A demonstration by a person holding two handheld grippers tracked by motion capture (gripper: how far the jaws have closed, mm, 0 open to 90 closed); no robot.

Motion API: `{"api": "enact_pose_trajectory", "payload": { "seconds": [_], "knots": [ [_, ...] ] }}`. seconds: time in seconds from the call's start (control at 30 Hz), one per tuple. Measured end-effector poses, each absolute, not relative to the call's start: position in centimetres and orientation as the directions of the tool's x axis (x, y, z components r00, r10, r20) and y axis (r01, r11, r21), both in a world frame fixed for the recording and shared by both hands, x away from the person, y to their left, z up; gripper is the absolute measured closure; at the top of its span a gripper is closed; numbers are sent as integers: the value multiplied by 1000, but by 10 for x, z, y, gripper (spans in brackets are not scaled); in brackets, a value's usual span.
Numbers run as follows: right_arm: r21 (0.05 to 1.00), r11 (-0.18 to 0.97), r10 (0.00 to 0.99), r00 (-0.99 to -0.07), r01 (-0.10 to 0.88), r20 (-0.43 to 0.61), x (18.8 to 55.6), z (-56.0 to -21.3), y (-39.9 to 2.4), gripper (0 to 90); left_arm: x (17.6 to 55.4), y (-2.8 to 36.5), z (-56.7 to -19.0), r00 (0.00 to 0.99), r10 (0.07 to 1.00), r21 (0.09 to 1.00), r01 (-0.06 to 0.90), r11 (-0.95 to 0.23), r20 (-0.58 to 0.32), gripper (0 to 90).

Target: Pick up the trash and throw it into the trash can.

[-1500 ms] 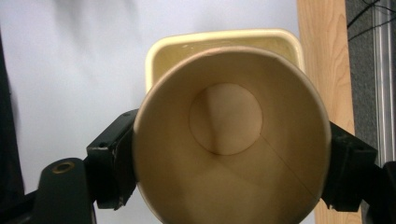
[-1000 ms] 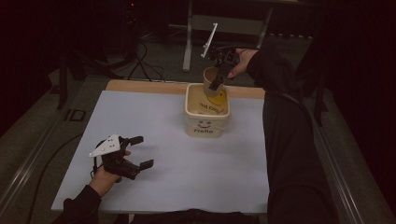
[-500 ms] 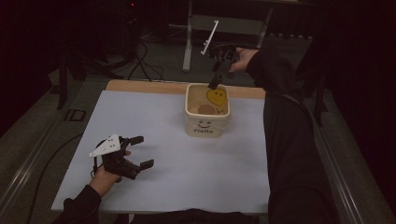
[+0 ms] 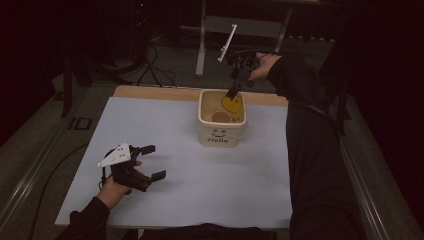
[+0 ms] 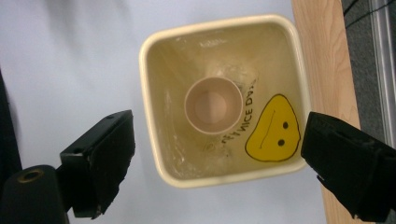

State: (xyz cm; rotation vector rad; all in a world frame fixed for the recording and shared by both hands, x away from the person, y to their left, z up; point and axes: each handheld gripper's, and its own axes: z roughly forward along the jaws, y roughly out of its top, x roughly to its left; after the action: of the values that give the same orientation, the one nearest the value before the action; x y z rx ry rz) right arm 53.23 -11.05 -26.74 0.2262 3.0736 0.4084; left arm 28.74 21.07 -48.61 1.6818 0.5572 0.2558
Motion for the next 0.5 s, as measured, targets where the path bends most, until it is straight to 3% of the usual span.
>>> {"api": "enact_pose_trajectory", "payload": {
  "seconds": [0.5],
  "knots": [
    [269,953,153,-988,140,-27,516,-263,-123,100,290,208,-486,863,487,972,210,-109,-132,6]
  ]
}}
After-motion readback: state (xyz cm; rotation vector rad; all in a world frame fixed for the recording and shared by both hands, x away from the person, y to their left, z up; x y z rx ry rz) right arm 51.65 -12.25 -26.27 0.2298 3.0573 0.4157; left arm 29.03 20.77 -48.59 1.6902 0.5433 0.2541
